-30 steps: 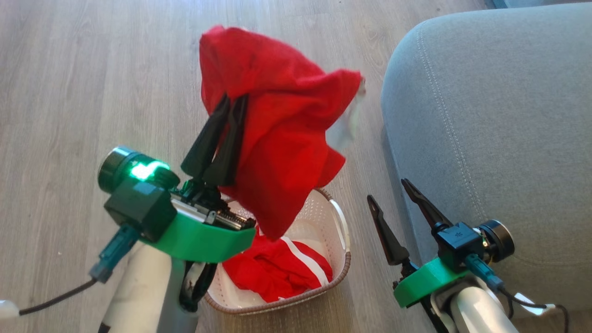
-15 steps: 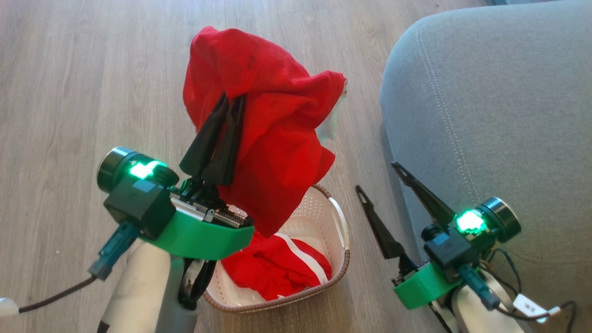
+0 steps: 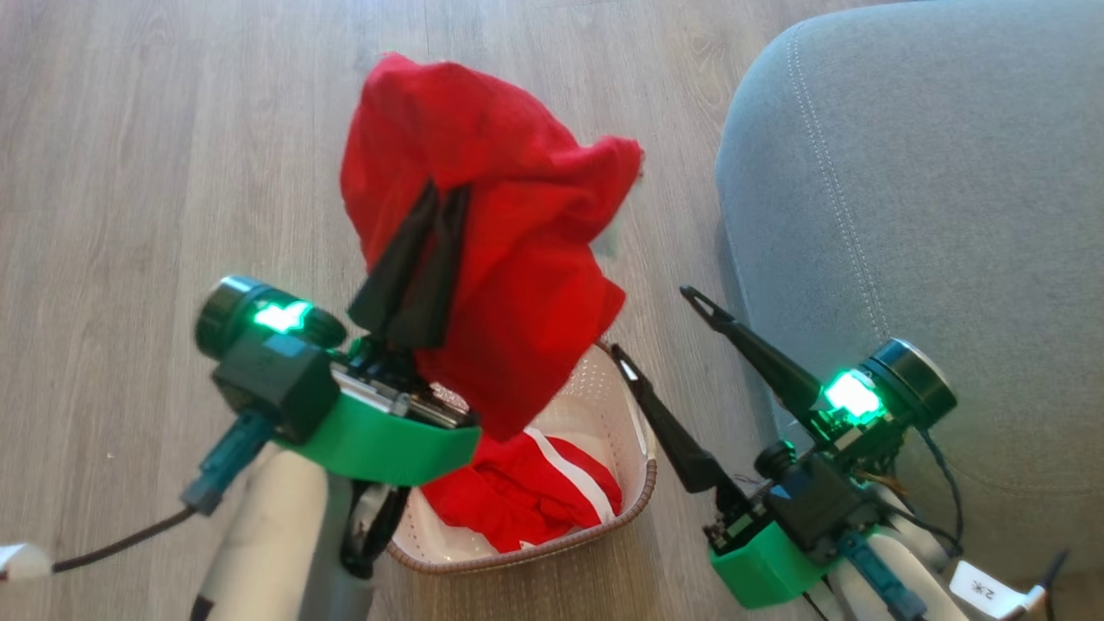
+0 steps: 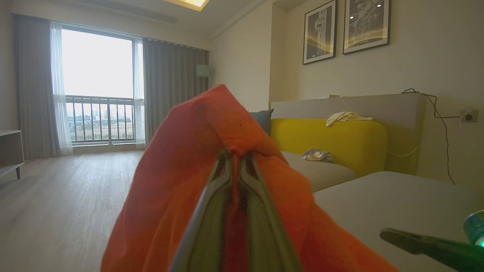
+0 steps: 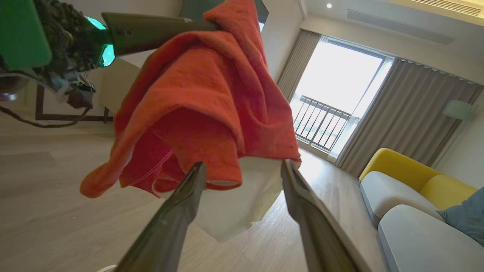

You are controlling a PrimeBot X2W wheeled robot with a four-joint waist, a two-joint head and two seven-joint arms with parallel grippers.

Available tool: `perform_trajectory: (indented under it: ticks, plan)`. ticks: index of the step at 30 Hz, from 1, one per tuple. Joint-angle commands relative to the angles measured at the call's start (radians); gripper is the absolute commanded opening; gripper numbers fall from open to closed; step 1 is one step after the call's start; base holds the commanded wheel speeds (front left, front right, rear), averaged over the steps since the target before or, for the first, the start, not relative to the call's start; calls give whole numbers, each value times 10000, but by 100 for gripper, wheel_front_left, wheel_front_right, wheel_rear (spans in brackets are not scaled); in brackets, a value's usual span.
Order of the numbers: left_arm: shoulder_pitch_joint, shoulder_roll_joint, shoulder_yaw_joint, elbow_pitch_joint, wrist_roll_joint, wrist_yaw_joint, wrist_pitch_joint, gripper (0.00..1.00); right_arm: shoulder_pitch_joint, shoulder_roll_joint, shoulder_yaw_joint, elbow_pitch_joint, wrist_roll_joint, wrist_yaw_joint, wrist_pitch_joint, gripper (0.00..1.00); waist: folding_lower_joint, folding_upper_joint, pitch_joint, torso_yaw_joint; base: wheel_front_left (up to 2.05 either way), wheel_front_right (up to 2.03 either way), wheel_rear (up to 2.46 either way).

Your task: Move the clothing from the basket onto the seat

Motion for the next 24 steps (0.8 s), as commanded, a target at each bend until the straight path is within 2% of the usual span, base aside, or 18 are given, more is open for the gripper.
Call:
perform_trajectory:
  ticks: [1,9,24]
  plan:
    - [-490,86,147,-242,110,-82,-49,0,-358,22,217,-300,-71,-2,-23,100,0,0,2,19,0,0,0]
    - [-482,85,-525,147,44,-284,-49,0,-887,13,689,348,-238,-2,-23,100,0,0,19,124,0,0,0]
    - [-464,85,-1531,535,-135,-457,-49,0,-1607,141,793,1657,-583,-2,-23,100,0,0,-123,353,0,0,0]
